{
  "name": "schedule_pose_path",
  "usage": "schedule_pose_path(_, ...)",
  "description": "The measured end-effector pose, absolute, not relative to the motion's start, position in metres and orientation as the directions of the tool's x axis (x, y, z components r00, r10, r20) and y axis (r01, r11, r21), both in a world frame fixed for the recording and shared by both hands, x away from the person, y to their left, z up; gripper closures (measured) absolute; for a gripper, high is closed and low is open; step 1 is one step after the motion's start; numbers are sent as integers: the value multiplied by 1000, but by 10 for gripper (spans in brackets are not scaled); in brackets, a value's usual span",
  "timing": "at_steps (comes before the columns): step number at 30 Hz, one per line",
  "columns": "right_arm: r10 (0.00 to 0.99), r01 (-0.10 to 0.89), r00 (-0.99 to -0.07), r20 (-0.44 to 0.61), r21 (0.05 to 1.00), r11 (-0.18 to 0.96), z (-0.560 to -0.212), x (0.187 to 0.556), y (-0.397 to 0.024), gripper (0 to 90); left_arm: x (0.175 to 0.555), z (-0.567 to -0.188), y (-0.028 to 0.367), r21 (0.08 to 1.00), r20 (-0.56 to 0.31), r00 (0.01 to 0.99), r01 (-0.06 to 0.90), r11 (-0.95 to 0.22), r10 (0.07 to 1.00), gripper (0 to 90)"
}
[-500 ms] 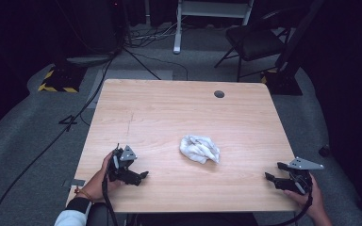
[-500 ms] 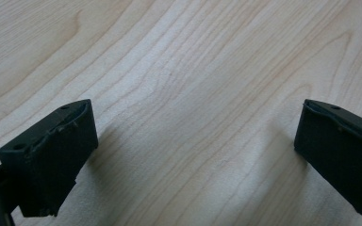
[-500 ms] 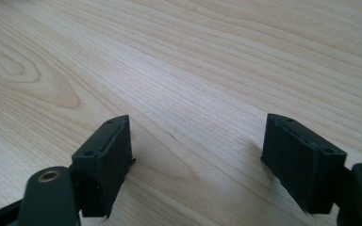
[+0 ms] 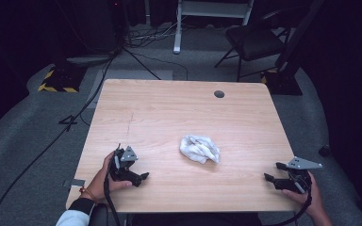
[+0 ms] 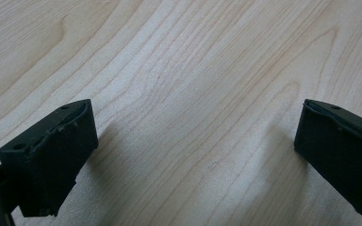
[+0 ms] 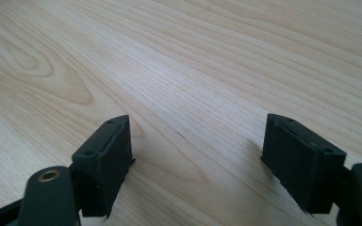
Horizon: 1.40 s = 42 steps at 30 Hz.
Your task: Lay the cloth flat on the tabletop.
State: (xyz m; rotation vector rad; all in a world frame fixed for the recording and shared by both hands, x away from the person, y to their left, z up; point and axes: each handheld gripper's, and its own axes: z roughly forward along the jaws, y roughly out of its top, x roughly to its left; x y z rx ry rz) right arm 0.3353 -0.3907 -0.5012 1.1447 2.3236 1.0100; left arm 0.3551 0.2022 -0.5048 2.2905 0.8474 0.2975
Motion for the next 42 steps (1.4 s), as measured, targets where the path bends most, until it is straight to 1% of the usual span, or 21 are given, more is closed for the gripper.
schedule_pose_path(3,785,535,-619,-16,723,437,-499,339,-386,288,356,-504,201,651,-13,764,496,-574,645,3)
schedule_pose_path(8,755,494,-654,-47,729,474,-485,351,-368,374,361,-501,194,633,-19,773,500,-591,634,8)
schedule_pose_path(9,724,470,-688,-52,728,499,-479,357,-357,393,366,-501,188,643,-21,779,490,-588,626,41)
schedule_pose_path(12,686,437,-724,-75,719,541,-473,372,-331,411,374,-502,180,653,-20,793,472,-593,609,57)
schedule_pose_path(13,686,437,-724,-75,719,541,-473,372,-331,411,379,-502,175,655,-19,797,466,-594,603,57)
schedule_pose_path(16,629,389,-774,-75,728,565,-466,386,-293,437,397,-503,153,668,-21,805,453,-591,593,57)
schedule_pose_path(18,614,370,-784,-86,729,576,-464,387,-284,441,402,-503,148,668,-17,814,442,-599,581,58)
schedule_pose_path(19,588,344,-804,-88,738,580,-461,388,-267,455,405,-503,143,667,-21,813,445,-598,581,62)
schedule_pose_path(20,588,344,-804,-88,738,580,-461,388,-267,455,410,-503,138,670,-21,814,443,-596,581,62)
schedule_pose_path(21,562,326,-823,-81,742,586,-461,388,-252,465,417,-503,130,673,-21,817,438,-597,576,72)
schedule_pose_path(22,562,326,-823,-81,742,586,-461,388,-252,465,417,-503,130,673,-21,817,438,-597,576,73)
schedule_pose_path(23,531,311,-844,-77,737,600,-464,388,-238,471,421,-503,125,674,-20,818,436,-596,575,73)
schedule_pose_path(27,490,290,-868,-81,719,631,-472,387,-220,487,431,-503,109,681,-21,810,441,-584,587,97)
schedule_pose_path(29,467,259,-876,-119,701,665,-479,385,-207,550,435,-503,97,680,-19,822,427,-595,569,106)
schedule_pose_path(30,467,259,-876,-119,701,665,-479,385,-207,550,435,-503,97,680,-19,822,427,-595,569,107)
schedule_pose_path(31,459,243,-878,-138,697,675,-482,386,-202,649,435,-503,94,682,-17,828,420,-599,561,109)
schedule_pose_path(32,456,238,-879,-140,700,674,-483,386,-201,707,434,-503,91,685,-15,832,412,-601,555,122)
schedule_pose_path(33,456,238,-879,-140,700,674,-483,386,-201,707,432,-503,90,687,-19,836,409,-601,548,122)
schedule_pose_path(36,433,211,-890,-145,710,672,-483,382,-203,842,426,-502,86,689,-20,848,396,-607,530,161)
schedule_pose_path(38,426,201,-893,-146,718,667,-482,380,-205,877,421,-501,81,685,-26,860,386,-618,509,168)
schedule_pose_path(42,426,195,-893,-149,724,662,-479,379,-208,882,414,-494,73,705,-5,877,343,-621,480,190)
